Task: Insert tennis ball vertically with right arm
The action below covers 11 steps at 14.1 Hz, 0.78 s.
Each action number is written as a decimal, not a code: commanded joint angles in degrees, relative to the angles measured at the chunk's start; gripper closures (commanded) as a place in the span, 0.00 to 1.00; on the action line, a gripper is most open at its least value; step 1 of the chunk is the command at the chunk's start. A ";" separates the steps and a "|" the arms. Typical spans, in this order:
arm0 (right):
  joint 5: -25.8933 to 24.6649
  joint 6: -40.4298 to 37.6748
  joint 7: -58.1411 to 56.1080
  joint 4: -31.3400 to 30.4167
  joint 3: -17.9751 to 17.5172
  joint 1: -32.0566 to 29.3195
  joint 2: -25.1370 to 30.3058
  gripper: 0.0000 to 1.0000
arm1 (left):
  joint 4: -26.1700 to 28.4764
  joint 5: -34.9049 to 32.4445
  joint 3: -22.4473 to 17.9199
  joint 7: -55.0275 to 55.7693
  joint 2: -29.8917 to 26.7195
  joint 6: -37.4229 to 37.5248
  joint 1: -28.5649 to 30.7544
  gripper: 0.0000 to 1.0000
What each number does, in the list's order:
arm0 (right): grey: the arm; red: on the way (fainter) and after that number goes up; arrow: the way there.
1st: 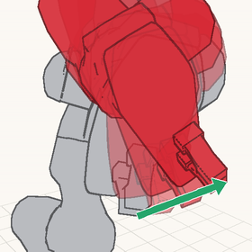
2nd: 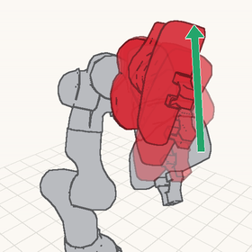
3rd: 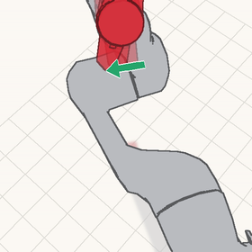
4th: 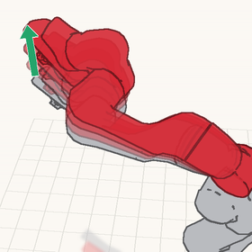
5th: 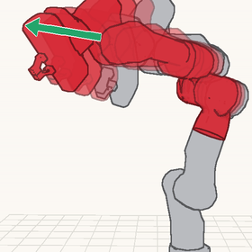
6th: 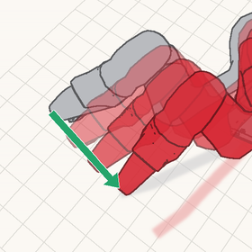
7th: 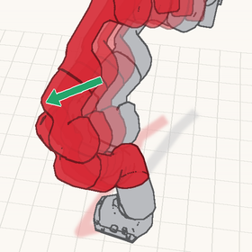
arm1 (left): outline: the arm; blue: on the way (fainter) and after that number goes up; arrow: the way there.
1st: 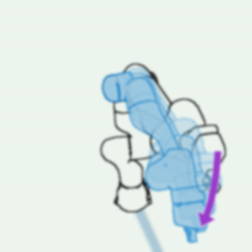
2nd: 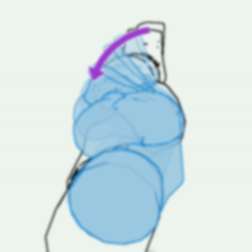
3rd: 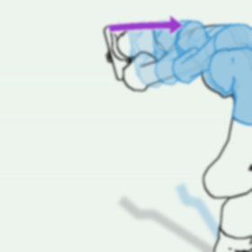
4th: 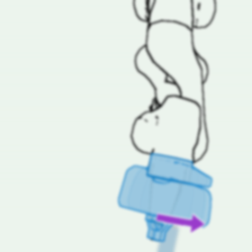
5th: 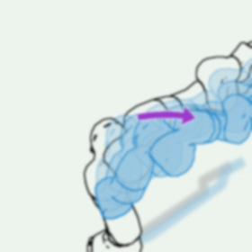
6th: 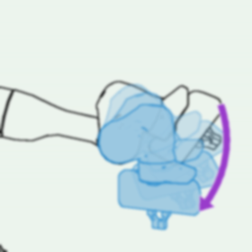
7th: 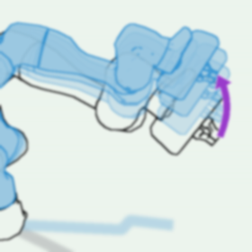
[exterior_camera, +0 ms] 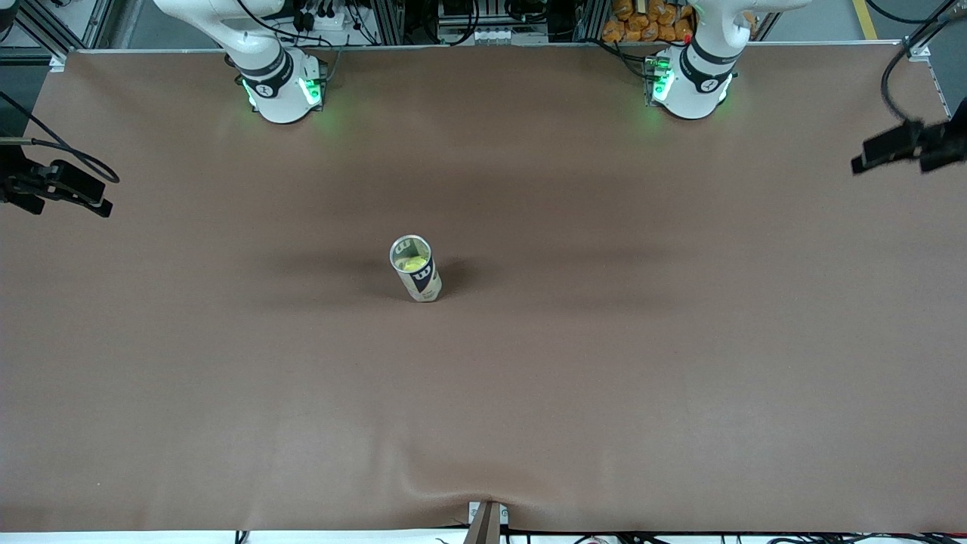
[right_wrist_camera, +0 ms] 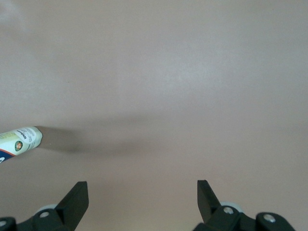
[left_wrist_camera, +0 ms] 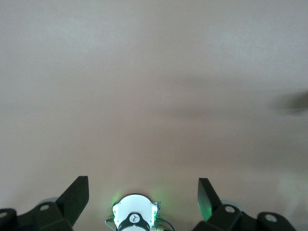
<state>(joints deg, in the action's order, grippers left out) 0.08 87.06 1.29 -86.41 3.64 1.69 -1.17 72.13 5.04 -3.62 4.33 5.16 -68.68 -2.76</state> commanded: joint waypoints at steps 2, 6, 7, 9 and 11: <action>0.09 -2.06 -0.24 -0.69 -0.48 -1.34 1.61 0.00 | 6.35 -5.72 5.81 1.03 -6.21 -4.07 3.54 0.00; 0.27 -3.83 -0.59 -0.77 -0.56 -1.61 1.26 0.00 | 26.69 -5.13 6.52 0.86 -20.50 -16.36 6.09 0.00; 0.27 -3.74 -0.68 -0.77 -0.74 -1.52 1.26 0.00 | 27.88 -4.60 6.78 0.86 -20.98 -17.35 6.10 0.00; 0.36 -2.78 -0.68 -0.77 -0.74 -1.69 1.08 0.00 | 26.14 -4.42 6.53 -0.01 -19.32 -17.36 5.83 0.00; 0.36 -2.42 -0.68 -0.77 -0.74 -1.78 1.26 0.00 | 22.28 -4.51 6.35 0.59 -15.99 -17.27 4.78 0.00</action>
<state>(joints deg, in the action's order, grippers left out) 0.13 84.21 1.26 -86.58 3.53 0.82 -0.81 96.28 0.12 2.39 4.61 -12.67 -84.87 2.34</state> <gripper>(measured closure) 0.000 0.000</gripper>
